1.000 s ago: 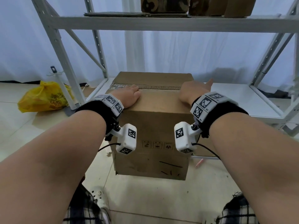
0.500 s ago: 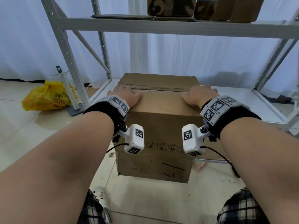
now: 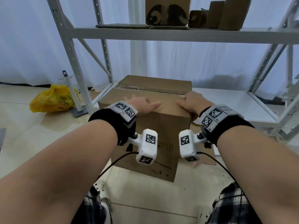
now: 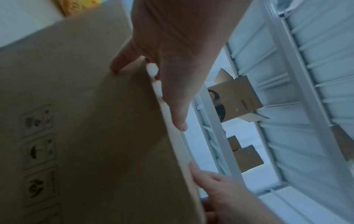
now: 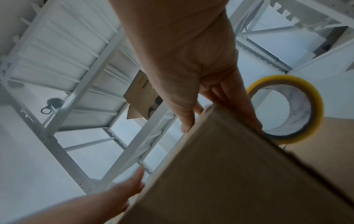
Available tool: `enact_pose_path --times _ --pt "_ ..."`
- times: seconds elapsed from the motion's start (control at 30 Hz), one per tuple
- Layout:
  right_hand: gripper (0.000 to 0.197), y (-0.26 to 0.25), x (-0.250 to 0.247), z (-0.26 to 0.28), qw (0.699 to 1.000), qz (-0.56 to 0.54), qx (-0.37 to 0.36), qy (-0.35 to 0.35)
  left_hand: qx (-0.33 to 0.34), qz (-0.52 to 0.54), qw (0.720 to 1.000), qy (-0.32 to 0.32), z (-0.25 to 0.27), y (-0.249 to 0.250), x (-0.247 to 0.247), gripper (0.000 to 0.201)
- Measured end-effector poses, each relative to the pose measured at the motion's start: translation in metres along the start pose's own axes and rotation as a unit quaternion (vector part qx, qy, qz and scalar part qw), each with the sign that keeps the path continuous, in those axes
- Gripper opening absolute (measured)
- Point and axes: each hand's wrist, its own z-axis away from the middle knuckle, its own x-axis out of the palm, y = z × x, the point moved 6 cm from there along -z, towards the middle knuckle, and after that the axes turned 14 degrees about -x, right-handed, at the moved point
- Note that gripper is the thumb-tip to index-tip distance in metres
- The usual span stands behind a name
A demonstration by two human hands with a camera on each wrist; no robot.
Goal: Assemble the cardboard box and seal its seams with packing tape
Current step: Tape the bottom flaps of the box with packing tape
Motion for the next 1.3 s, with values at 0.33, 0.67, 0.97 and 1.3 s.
enact_pose_path --times 0.33,0.67,0.97,1.3 --pt "0.018 -0.030 0.018 -0.009 0.980 -0.186 -0.020 -0.065 -0.064 0.184 0.972 0.132 -0.034 -0.008 0.008 0.051" --pt "0.041 0.015 -0.020 -0.074 0.992 -0.014 -0.056 0.116 -0.160 0.166 0.970 0.077 -0.065 -0.017 -0.008 0.078" --pt "0.075 0.041 -0.001 -0.115 0.996 -0.060 -0.047 -0.048 -0.183 0.175 0.962 0.103 -0.061 -0.025 -0.005 0.083" --pt "0.062 0.079 -0.006 -0.090 0.979 -0.175 0.003 0.109 0.004 0.183 0.955 0.233 -0.066 0.000 -0.048 0.044"
